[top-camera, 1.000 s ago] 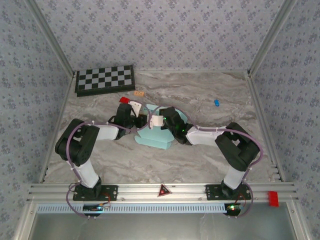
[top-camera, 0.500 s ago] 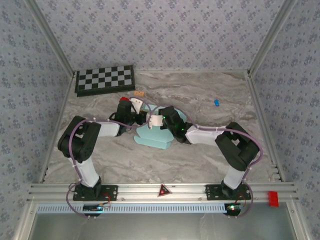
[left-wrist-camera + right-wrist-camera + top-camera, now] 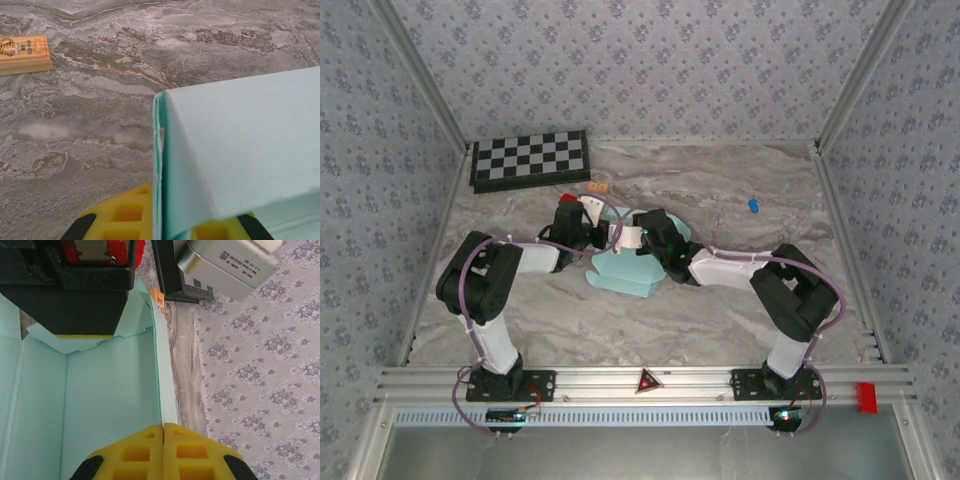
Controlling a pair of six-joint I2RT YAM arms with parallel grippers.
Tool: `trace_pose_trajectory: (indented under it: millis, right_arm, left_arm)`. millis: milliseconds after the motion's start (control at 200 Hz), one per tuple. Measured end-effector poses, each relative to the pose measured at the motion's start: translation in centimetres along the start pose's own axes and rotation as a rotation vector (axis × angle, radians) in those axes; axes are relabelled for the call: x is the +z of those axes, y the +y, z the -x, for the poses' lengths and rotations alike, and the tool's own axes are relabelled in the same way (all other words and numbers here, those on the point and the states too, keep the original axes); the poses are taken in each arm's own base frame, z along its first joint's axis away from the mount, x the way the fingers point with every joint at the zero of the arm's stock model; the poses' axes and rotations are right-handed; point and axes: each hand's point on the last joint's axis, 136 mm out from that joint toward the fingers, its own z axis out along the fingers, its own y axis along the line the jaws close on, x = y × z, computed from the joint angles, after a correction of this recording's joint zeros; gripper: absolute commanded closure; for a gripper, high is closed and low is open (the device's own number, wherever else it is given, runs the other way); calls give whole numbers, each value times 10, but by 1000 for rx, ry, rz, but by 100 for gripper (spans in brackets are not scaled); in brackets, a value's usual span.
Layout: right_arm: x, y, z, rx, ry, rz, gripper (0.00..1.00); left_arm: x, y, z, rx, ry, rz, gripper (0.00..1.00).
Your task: Fold the paper box
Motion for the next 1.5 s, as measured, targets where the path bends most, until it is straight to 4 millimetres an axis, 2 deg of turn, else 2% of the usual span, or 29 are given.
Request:
trace_pose_trajectory:
  millis: [60,165,240,335,410,575,680,840,1059,1169,1284,1369,1444,1499]
  right_arm:
    - [0,-1,0,12,2,-3,83]
    - [0,0,-1,45,7,1,56]
    - [0,1,-3,78,20,5,44]
    - [-2,2,-4,111,43,22,37]
    - [-8,-5,2,161,53,31,35]
    - [-35,-53,21,346,32,-16,32]
    - [-56,-85,28,474,11,-61,32]
    - [-73,-112,29,649,28,-65,33]
    - [-84,-140,3,930,126,-39,35]
    - [-81,-135,-10,1027,174,6,39]
    - [-70,-118,-20,1119,231,96,44]
    - [-63,-105,-26,1177,272,161,59]
    - [-58,-96,-29,1213,301,201,79]
    - [-55,-89,-28,1223,315,231,85]
  left_arm:
    - [0,0,0,2,-1,5,95]
    - [-1,-3,-2,0,11,9,96]
    - [-5,-5,-3,-9,25,25,96]
    - [-12,-2,-1,-40,36,67,98]
    - [-22,2,3,-75,38,109,98]
    - [-46,12,11,-152,43,210,98]
    - [-60,16,9,-195,75,272,98]
    - [-74,21,5,-259,134,340,100]
    - [-87,18,2,-323,199,378,100]
    - [-89,12,-4,-337,236,374,100]
    - [-91,8,-11,-344,272,369,100]
    - [-93,7,-15,-351,292,371,100]
    - [-94,7,-17,-352,302,372,100]
    - [-94,7,-18,-356,308,374,100]
